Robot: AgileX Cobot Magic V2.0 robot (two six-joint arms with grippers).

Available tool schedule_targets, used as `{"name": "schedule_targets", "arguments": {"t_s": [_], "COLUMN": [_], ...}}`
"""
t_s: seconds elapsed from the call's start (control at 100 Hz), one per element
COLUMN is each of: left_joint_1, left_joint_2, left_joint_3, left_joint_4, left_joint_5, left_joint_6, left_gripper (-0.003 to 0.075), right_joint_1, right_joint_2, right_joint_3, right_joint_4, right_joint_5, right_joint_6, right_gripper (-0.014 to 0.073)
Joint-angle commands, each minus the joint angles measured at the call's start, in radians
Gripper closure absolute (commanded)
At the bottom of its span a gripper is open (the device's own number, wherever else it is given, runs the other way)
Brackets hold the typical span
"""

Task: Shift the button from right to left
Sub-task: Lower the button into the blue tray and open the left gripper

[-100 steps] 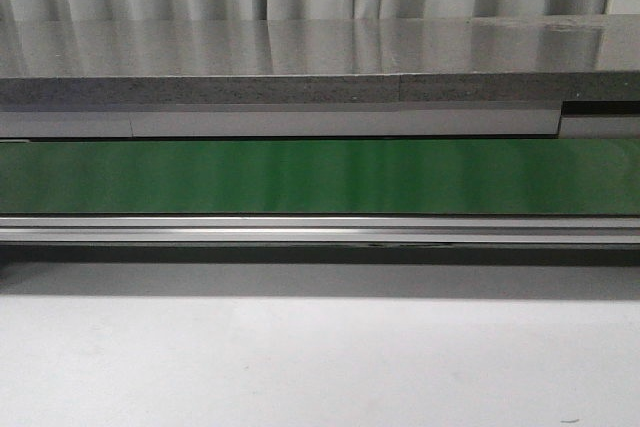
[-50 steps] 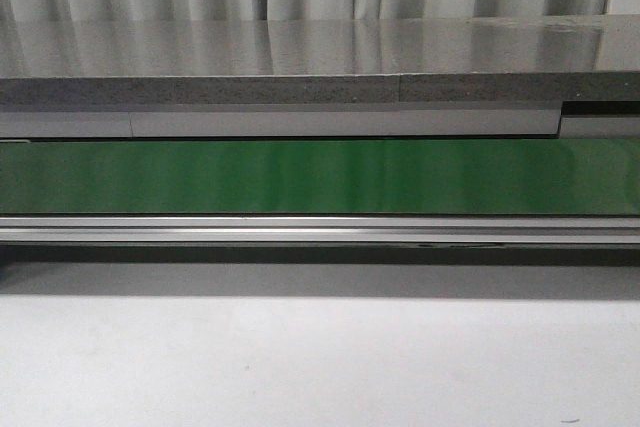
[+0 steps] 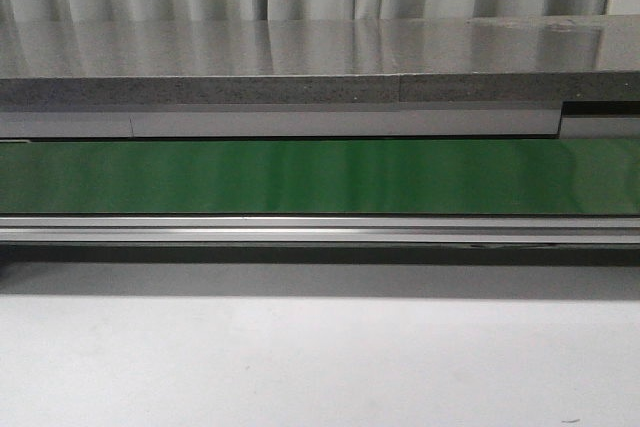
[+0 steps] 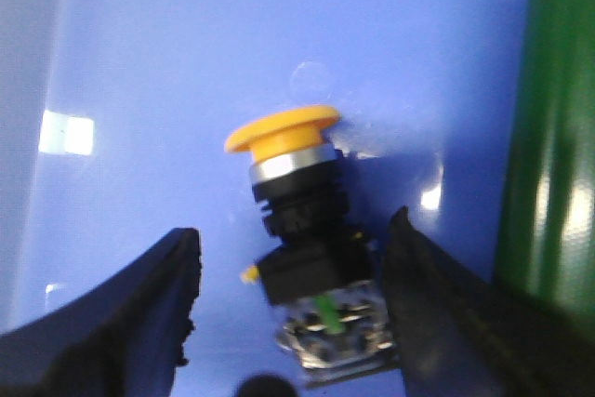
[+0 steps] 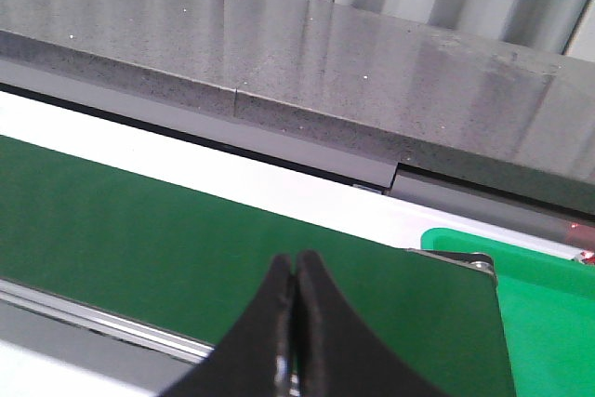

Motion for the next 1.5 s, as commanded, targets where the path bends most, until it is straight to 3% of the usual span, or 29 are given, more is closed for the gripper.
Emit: {"name": "schedule_targets", "arguments": {"t_s": [0.0,0.45,0.94,1.28,1.49], "left_joint_1": [0.002,0.0,-0.136,-0.302,-0.32], "left_joint_2": [-0.047,-0.167,-0.502,-0.776,-0.958], "left_joint_3": [-0.027,-0.027,0.03,0.215,0.351], "left_joint_4": [0.0,0.025,-0.114,-0.122,-0.153], "left_joint_5": [-0.042,-0.049,-0.02,-0.024,-0.028], "left_joint_6": [-0.002,-0.002,-0.002,-0.002,-0.002], "left_gripper": [0.0292,0.0292,0.0295,0.0295,0.0295], "right_joint_1": [0.003,0.003,0.003,0.003,0.003], "right_joint_2": [0.005,0.005,0.005,0.005,0.005], "right_joint_3": [-0.027,-0.027,-0.027,-0.027,-0.027], "right_joint_4": [0.015,0.015,0.015,0.015,0.015], "right_joint_5": [-0.066,-0.066,-0.066,-0.066,-0.066], "right_joint_6": [-0.007,-0.007,-0.007,-0.007,-0.007], "right_gripper": [0.0661,0.0661,0.0661,0.0661,0.0661]}}
